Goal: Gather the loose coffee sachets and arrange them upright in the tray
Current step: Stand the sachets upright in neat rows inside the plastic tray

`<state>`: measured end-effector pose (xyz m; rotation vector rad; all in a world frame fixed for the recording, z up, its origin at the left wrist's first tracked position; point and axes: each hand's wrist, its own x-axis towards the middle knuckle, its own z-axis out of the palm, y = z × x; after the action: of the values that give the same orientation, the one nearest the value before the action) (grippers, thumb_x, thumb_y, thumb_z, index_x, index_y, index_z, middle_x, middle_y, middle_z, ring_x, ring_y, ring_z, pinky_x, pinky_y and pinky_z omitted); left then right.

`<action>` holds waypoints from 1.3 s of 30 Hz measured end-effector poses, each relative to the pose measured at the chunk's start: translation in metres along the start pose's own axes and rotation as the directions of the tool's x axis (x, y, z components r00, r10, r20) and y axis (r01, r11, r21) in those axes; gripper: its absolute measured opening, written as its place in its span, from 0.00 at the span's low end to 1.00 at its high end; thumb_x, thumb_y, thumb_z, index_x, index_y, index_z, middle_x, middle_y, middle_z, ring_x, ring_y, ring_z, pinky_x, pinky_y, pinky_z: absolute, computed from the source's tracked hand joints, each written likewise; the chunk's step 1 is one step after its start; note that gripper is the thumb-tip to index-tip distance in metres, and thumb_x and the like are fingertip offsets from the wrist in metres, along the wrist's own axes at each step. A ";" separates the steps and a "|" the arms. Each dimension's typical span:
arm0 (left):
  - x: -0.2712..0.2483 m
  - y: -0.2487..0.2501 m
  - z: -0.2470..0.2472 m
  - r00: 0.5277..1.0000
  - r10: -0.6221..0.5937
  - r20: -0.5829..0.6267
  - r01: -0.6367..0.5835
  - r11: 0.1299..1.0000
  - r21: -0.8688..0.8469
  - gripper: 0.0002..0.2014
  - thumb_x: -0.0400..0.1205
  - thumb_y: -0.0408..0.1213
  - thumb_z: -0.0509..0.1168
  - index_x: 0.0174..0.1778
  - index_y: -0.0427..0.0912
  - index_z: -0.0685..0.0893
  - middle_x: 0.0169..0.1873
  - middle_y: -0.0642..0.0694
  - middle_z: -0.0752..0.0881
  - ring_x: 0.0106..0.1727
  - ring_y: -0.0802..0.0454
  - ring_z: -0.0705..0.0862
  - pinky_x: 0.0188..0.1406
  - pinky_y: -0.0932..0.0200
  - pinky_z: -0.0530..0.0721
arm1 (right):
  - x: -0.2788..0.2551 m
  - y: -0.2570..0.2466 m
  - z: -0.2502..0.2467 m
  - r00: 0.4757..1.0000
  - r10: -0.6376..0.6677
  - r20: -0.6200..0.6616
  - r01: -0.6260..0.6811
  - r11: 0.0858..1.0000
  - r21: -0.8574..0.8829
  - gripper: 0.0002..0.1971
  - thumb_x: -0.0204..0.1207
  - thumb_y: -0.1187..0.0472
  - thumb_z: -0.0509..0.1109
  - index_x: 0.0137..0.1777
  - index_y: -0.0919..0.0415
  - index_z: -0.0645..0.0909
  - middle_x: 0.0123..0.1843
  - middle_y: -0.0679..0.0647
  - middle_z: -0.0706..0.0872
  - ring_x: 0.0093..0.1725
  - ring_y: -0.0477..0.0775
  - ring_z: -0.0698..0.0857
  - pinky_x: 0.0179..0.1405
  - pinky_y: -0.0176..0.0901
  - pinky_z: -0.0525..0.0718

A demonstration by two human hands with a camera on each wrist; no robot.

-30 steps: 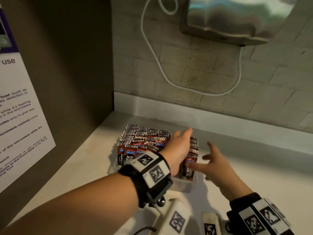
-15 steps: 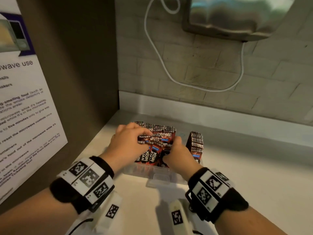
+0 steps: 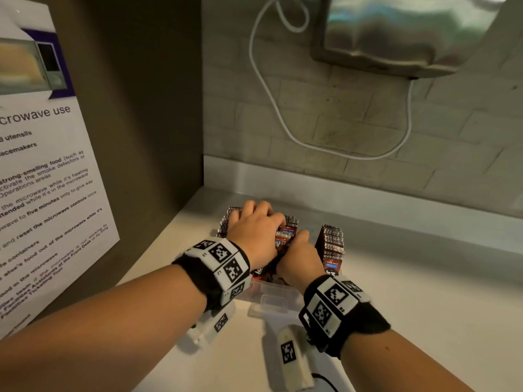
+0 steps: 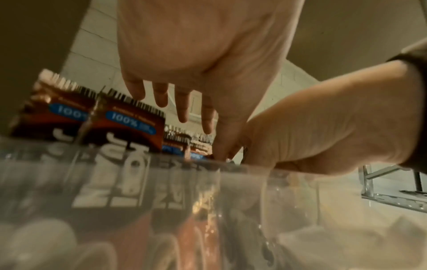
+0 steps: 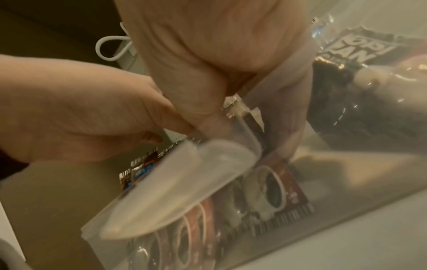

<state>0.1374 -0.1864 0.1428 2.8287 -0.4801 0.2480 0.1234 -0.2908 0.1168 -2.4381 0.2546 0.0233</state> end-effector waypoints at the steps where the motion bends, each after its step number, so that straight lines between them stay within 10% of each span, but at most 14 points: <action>1: 0.000 -0.001 0.003 1.000 -0.003 -0.012 0.003 1.000 0.002 0.20 0.76 0.40 0.69 0.63 0.60 0.76 0.68 0.54 0.68 0.70 0.48 0.61 0.67 0.48 0.60 | 0.001 0.000 0.001 1.000 0.004 -0.011 -0.004 1.000 0.010 0.21 0.74 0.66 0.68 0.61 0.63 0.62 0.55 0.62 0.84 0.51 0.62 0.85 0.52 0.54 0.86; 5: 0.000 -0.009 0.008 0.999 -0.018 -0.037 0.018 1.000 -0.002 0.13 0.77 0.37 0.68 0.55 0.56 0.79 0.69 0.53 0.68 0.71 0.47 0.62 0.69 0.49 0.60 | 0.005 0.001 0.003 0.999 0.005 -0.047 -0.003 0.999 0.033 0.26 0.73 0.69 0.69 0.67 0.64 0.61 0.61 0.65 0.78 0.54 0.64 0.82 0.48 0.50 0.82; 14: -0.003 -0.012 0.010 0.999 -0.026 -0.020 0.026 0.999 0.027 0.21 0.79 0.38 0.68 0.68 0.52 0.76 0.75 0.51 0.64 0.75 0.45 0.60 0.72 0.48 0.62 | 0.010 0.000 0.001 0.995 -0.102 -0.011 0.102 0.993 0.058 0.56 0.70 0.66 0.74 0.83 0.41 0.34 0.71 0.69 0.68 0.51 0.61 0.81 0.48 0.45 0.80; 21: -0.003 -0.013 0.009 0.998 -0.038 -0.041 0.039 0.999 0.029 0.20 0.78 0.39 0.68 0.67 0.51 0.76 0.73 0.50 0.66 0.74 0.45 0.62 0.72 0.48 0.63 | 0.011 -0.001 0.003 0.993 -0.103 -0.061 0.109 0.989 0.097 0.35 0.69 0.64 0.74 0.72 0.49 0.59 0.61 0.61 0.69 0.39 0.54 0.77 0.46 0.51 0.85; 39: -0.003 -0.016 0.011 0.999 -0.022 -0.045 0.025 0.998 0.055 0.20 0.78 0.39 0.67 0.67 0.51 0.76 0.73 0.53 0.65 0.72 0.46 0.62 0.68 0.49 0.64 | 0.018 -0.004 0.005 0.984 -0.151 -0.092 0.166 0.968 0.190 0.19 0.73 0.71 0.65 0.57 0.53 0.63 0.52 0.61 0.82 0.47 0.61 0.85 0.48 0.60 0.86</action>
<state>0.1417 -0.1746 0.1282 2.8738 -0.4367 0.3230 0.1417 -0.2878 0.1138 -2.2564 0.0902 -0.1589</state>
